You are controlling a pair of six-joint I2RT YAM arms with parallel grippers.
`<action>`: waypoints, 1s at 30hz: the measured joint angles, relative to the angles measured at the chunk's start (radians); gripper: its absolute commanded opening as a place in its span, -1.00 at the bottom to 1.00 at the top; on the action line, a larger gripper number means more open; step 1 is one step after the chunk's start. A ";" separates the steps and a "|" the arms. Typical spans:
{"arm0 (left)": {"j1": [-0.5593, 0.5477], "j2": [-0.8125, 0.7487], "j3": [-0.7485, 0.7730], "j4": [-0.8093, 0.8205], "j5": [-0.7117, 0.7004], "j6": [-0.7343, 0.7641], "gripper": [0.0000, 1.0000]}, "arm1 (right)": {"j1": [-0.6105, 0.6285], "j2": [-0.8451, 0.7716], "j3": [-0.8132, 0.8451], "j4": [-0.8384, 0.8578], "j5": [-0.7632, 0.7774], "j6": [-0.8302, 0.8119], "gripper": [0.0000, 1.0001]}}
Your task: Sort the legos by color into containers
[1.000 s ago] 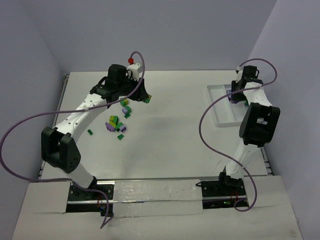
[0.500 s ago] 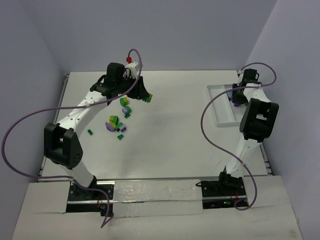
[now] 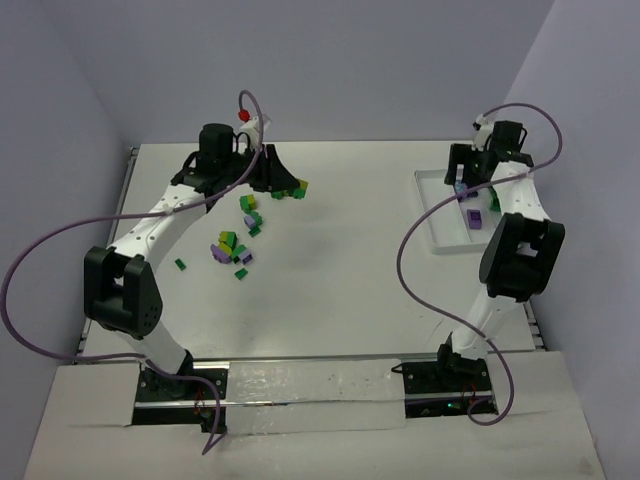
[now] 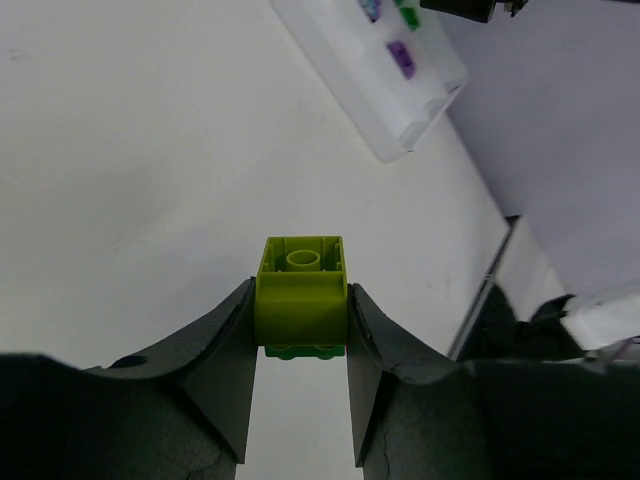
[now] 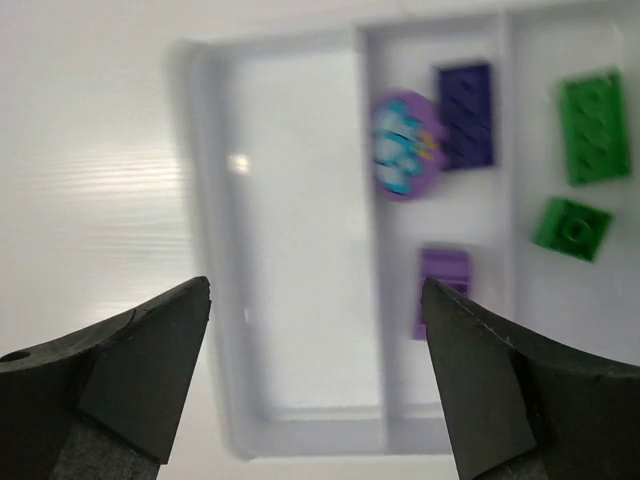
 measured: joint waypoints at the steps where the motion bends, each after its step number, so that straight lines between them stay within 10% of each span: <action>1: 0.011 -0.007 -0.023 0.035 0.031 -0.028 -1.00 | 0.012 -0.035 -0.001 0.004 -0.058 0.013 0.85; 14: 0.085 -0.053 -0.293 0.626 0.274 -0.525 -1.00 | 0.491 -0.262 -0.259 0.431 -0.707 0.550 0.90; 22: 0.091 -0.055 -0.334 0.847 0.280 -0.709 -1.00 | 0.603 -0.156 -0.336 0.904 -0.815 0.995 0.96; 30: 0.091 -0.057 -0.362 0.920 0.280 -0.791 -1.00 | 0.665 -0.118 -0.282 1.051 -0.832 1.108 0.84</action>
